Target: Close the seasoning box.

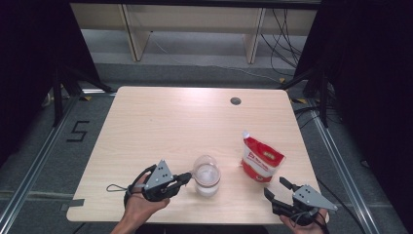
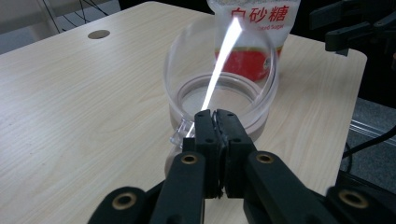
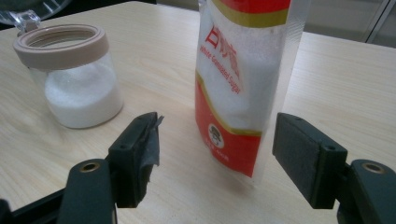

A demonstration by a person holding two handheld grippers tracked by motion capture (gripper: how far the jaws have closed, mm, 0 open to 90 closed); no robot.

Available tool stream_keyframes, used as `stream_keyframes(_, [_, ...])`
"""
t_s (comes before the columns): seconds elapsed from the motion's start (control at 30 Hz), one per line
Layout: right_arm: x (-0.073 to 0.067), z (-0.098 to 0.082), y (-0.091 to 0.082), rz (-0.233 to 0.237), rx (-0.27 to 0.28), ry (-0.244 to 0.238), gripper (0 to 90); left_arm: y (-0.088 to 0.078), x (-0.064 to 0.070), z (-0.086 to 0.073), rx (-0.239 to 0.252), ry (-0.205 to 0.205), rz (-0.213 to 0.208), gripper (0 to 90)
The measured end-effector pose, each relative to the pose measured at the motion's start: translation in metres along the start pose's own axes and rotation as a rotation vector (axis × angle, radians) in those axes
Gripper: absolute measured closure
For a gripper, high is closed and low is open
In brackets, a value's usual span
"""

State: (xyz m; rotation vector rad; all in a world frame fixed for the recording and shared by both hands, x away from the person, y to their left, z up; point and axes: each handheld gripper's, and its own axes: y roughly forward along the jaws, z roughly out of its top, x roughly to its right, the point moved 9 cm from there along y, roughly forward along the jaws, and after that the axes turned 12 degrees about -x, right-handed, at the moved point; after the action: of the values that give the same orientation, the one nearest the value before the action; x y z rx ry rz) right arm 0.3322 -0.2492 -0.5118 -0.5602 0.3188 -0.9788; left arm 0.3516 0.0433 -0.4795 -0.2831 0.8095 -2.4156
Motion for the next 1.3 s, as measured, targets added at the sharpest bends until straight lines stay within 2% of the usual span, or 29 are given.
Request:
stream_keyframes(0.03, [0.0, 0.0, 0.0, -0.002, 0.004, 0.001, 32.6, 0.0, 0.0, 0.0, -0.001, 0.014, -0.001, 85.1])
stream_keyframes(0.13, [0.0, 0.0, 0.0, 0.0, 0.0, -0.002, 32.6, 0.0, 0.003, -0.002, -0.007, -0.01, -0.012, 76.9])
stream_keyframes(0.2, [-0.001, 0.0, 0.0, 0.006, -0.001, 0.0, 32.5, 0.0, 0.002, -0.003, -0.009, -0.002, -0.017, 64.0])
stream_keyframes(0.23, [0.0, 0.0, 0.0, 0.002, 0.0, -0.001, 32.4, 0.0, 0.001, -0.005, -0.016, 0.0, -0.019, 60.7])
stream_keyframes(0.3, [-0.001, 0.001, 0.0, 0.009, 0.006, 0.007, 32.4, -0.001, 0.002, -0.008, -0.025, -0.049, -0.016, 50.2])
stream_keyframes(0.4, [-0.002, 0.001, 0.0, 0.018, 0.012, 0.003, 32.2, -0.002, 0.001, -0.013, -0.034, -0.053, -0.011, 38.9])
stream_keyframes(0.43, [-0.001, 0.001, 0.0, 0.017, 0.017, 0.008, 32.2, -0.002, 0.001, -0.014, -0.034, -0.074, -0.011, 36.0])
stream_keyframes(0.5, [-0.004, 0.0, 0.0, 0.024, 0.007, 0.032, 32.1, -0.002, 0.001, -0.017, -0.044, -0.075, -0.014, 31.6])
stream_keyframes(0.57, [-0.005, 0.0, -0.001, 0.025, 0.0, 0.04, 31.9, -0.002, -0.001, -0.019, -0.041, -0.046, -0.012, 28.9])
stream_keyframes(0.6, [-0.003, 0.001, 0.0, 0.022, 0.012, 0.011, 31.7, -0.001, 0.0, -0.021, -0.05, -0.073, -0.01, 27.4])
stream_keyframes(0.63, [-0.002, 0.001, 0.0, 0.018, 0.013, 0.004, 31.6, -0.001, -0.001, -0.023, -0.053, -0.081, -0.008, 25.9])
stream_keyframes(0.7, [-0.002, 0.001, 0.0, 0.025, 0.016, 0.003, 31.1, 0.0, -0.002, -0.027, -0.059, -0.078, -0.002, 23.4])
stream_keyframes(0.73, [-0.003, 0.001, 0.0, 0.028, 0.014, 0.006, 30.8, 0.0, -0.004, -0.028, -0.061, -0.055, -0.001, 22.7])
stream_keyframes(0.77, [-0.004, 0.002, 0.0, 0.037, 0.014, 0.014, 30.3, 0.001, -0.003, -0.03, -0.054, -0.084, -0.005, 22.4])
stream_keyframes(0.8, [-0.005, 0.002, 0.0, 0.041, 0.017, 0.01, 29.5, 0.001, -0.004, -0.032, -0.064, -0.072, 0.002, 21.5])
stream_keyframes(0.87, [-0.005, 0.003, 0.001, 0.053, 0.028, 0.009, 27.5, 0.001, -0.003, -0.034, -0.064, -0.079, -0.005, 20.2])
stream_keyframes(0.93, [-0.005, 0.002, 0.001, 0.048, 0.01, 0.0, 24.8, 0.0, -0.003, -0.036, -0.06, -0.08, -0.011, 19.6])
stream_keyframes(0.97, [-0.005, 0.001, 0.002, 0.053, 0.002, 0.003, 23.1, 0.0, -0.003, -0.037, -0.064, -0.068, -0.009, 18.2])
stream_keyframes(1.0, [-0.006, 0.001, 0.003, 0.065, 0.001, -0.004, 22.2, -0.001, -0.006, -0.04, -0.086, -0.03, 0.001, 17.0])
stream_keyframes(1.03, [-0.007, 0.0, 0.003, 0.074, -0.008, -0.005, 21.5, 0.0, -0.004, -0.04, -0.065, -0.043, -0.011, 16.9])
stream_keyframes(1.07, [-0.009, 0.001, 0.003, 0.076, -0.003, 0.004, 19.8, 0.0, -0.004, -0.041, -0.066, -0.045, -0.006, 16.9])
stream_keyframes(1.1, [-0.01, 0.001, 0.003, 0.086, -0.008, 0.002, 18.7, 0.0, -0.003, -0.043, -0.067, -0.074, -0.008, 16.8])
stream_keyframes(1.13, [-0.009, 0.001, 0.003, 0.079, -0.002, -0.012, 18.5, 0.0, -0.004, -0.045, -0.072, -0.072, -0.002, 16.8])
stream_keyframes(1.17, [-0.011, 0.001, 0.003, 0.09, -0.008, -0.007, 18.0, 0.001, -0.005, -0.045, -0.062, -0.076, -0.003, 16.8])
stream_keyframes(1.3, [-0.009, -0.001, 0.003, 0.082, -0.02, -0.008, 17.4, 0.0, -0.009, -0.053, -0.085, -0.062, 0.009, 16.2])
